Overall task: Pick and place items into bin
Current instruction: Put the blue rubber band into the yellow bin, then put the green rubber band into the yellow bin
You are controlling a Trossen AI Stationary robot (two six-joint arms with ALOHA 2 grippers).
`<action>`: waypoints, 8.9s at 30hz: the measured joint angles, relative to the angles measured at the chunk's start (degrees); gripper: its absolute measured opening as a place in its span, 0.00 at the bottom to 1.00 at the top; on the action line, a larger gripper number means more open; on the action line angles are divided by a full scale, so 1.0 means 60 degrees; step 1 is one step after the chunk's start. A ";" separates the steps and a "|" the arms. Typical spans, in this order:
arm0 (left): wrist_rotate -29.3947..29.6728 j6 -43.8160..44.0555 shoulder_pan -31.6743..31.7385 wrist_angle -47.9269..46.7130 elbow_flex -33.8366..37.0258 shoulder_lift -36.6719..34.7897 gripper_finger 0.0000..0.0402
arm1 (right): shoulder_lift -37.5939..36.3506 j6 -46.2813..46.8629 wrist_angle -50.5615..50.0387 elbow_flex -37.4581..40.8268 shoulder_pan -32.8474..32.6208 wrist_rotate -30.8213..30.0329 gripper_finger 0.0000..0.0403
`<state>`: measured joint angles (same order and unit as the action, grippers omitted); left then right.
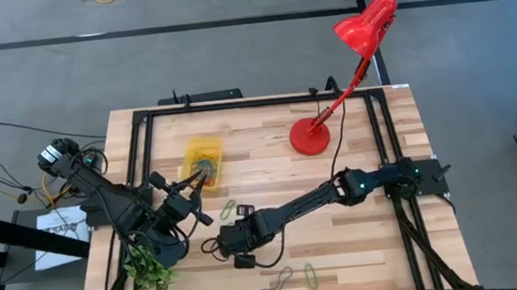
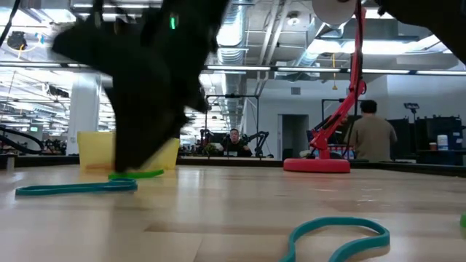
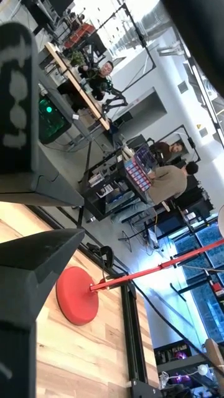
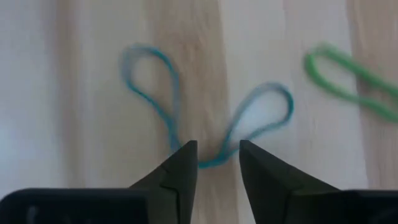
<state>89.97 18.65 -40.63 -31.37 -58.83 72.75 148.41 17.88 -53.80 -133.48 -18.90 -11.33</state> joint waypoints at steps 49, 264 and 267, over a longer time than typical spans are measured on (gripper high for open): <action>0.0015 -0.0335 -0.0646 0.0450 0.0000 -0.0004 0.15 | -0.1725 -0.2254 0.1005 0.0001 0.4279 -0.0883 0.00; -0.6789 0.1566 0.1268 0.2100 0.0007 0.1180 0.15 | -0.6545 0.0200 -0.6056 0.0806 -0.2263 -0.3875 0.19; -0.7382 0.0661 0.1547 0.3758 0.0007 0.1551 0.15 | -0.7073 0.0922 -0.6037 0.1382 -0.2888 -0.4513 0.19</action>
<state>45.68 22.62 -31.34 -8.82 -58.78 82.06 105.97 23.41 -90.02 -125.19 -36.23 -38.41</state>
